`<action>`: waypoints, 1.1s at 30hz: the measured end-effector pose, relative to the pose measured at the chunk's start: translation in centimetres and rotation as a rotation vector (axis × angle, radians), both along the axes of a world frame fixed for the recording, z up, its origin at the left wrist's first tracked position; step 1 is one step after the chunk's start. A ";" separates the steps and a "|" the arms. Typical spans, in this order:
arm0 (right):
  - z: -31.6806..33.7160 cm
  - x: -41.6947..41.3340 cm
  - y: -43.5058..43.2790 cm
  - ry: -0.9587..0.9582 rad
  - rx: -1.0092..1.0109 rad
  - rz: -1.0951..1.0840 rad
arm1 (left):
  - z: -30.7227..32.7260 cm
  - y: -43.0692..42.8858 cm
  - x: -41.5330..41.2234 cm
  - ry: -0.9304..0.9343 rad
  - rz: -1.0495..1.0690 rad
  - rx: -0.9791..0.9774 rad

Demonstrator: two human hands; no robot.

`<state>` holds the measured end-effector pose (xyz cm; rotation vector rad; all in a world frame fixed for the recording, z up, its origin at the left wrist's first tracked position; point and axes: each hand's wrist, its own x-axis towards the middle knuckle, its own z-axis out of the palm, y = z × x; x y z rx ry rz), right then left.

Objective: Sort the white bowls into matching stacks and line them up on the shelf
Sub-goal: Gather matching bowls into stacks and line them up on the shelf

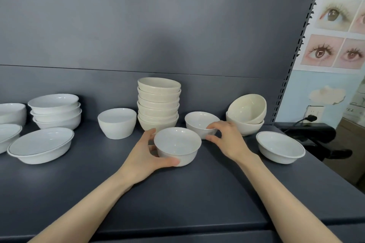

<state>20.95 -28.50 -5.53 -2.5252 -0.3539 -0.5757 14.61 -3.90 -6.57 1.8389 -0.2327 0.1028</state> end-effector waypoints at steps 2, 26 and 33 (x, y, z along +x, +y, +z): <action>0.1 0.0 0.0 -0.021 0.089 -0.008 | 0.0 0.0 -0.1 0.001 -0.025 -0.018; 2.5 -6.6 2.5 0.054 0.655 0.357 | -0.2 0.4 0.0 0.086 -0.082 -0.106; 1.3 -6.5 3.4 0.101 0.543 0.375 | -0.4 0.6 0.2 0.088 -0.117 -0.147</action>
